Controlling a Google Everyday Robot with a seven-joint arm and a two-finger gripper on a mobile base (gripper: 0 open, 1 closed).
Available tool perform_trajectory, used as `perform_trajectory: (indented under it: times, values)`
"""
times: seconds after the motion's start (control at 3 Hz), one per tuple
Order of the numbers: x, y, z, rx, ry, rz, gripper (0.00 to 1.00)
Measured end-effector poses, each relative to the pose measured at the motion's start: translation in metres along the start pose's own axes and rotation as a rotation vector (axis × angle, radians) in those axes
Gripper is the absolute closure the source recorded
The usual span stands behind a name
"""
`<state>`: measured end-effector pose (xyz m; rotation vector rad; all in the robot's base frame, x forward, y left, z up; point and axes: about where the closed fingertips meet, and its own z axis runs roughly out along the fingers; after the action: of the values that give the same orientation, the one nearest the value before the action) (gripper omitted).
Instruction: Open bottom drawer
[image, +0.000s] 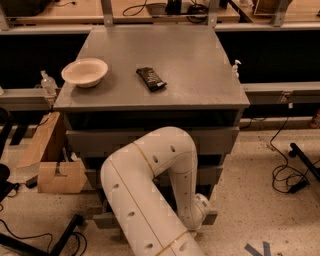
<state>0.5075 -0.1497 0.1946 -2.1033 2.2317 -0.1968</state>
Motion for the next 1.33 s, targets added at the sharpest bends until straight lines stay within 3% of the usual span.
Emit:
perform_trajectory:
  times: [0.33,0.67,1.0,1.33]
  values:
    - [-0.001,-0.011,0.002,-0.011,-0.016,-0.011,0.00]
    - [-0.003,-0.033,0.005,-0.029,-0.053,-0.026,0.00]
    - [0.008,-0.034,0.009,-0.055,-0.031,-0.007,0.00]
    - [0.002,-0.027,0.016,-0.085,-0.045,-0.029,0.00]
